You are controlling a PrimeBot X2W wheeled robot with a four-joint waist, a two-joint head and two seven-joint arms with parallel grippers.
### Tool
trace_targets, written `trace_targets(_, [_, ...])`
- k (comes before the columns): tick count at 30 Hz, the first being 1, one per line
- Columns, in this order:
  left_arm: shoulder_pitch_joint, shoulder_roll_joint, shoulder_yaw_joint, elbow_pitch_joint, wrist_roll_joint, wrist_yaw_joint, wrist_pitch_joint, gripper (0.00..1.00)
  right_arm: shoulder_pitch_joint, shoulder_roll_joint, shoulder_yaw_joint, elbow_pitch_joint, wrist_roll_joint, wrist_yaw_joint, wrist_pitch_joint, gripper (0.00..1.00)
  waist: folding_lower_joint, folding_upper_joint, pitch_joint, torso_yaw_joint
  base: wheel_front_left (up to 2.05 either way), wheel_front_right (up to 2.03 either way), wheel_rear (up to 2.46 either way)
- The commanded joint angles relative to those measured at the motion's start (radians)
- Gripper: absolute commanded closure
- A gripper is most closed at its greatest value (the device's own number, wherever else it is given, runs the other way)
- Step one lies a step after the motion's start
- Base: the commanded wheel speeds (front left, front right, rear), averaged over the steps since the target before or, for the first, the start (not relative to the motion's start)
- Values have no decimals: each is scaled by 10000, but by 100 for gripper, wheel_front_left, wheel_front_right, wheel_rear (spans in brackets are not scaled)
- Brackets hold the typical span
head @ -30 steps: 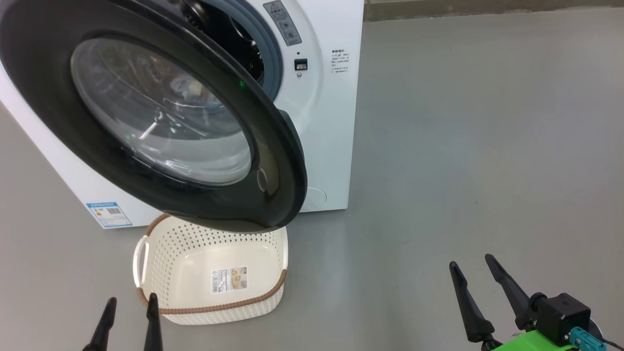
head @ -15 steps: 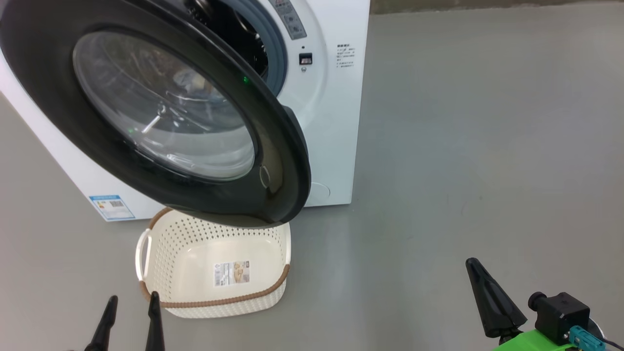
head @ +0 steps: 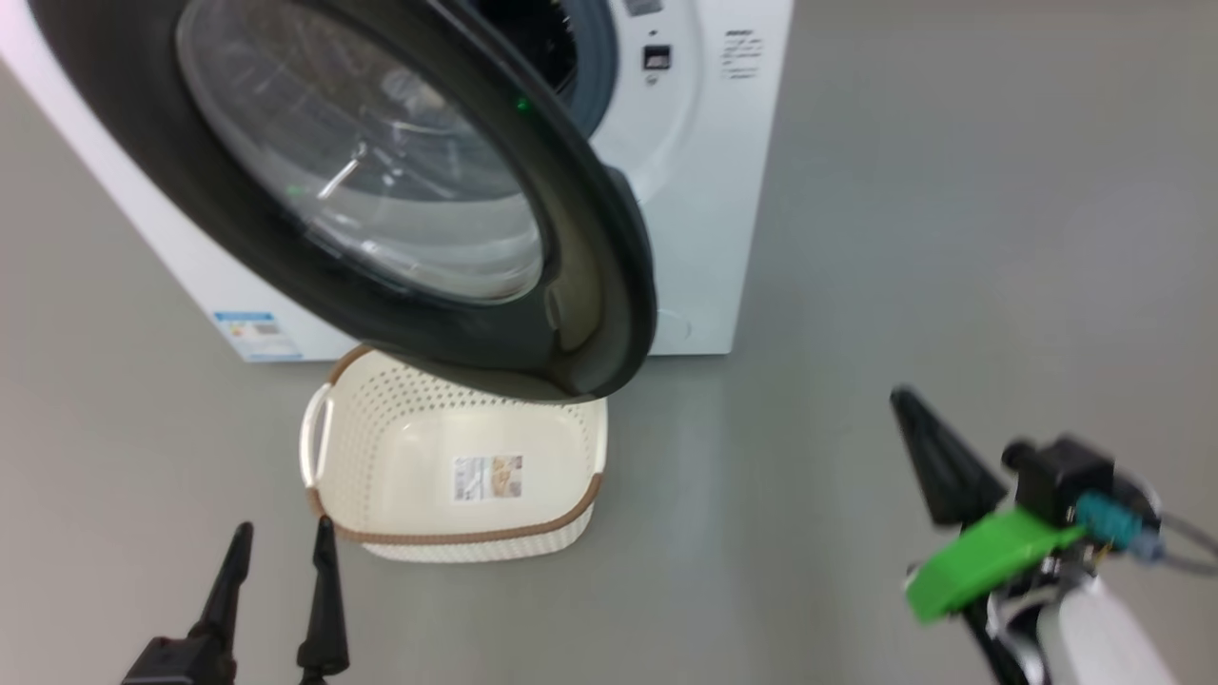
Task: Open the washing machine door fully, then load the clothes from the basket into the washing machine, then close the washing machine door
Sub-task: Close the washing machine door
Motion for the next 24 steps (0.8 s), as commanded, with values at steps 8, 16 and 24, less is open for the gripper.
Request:
trace_targets(8, [-993,-132,105,194,95,-232,-271,0,-3101,-586,64,977,-7,27,-587,100,0,-1,758,986,0,0,0])
trace_targets(16, [-1326,-206,162,431,147,-296,-355,0,-5172,-552,734,143,44,27,-621,100,0,-1,965,1162,0,0,0])
trace_targets(24, [-1422,-304,165,571,275,-319,-381,0,-5649,-215,2296,-1943,381,27,358,100,0,-1,843,1321,0,0,0])
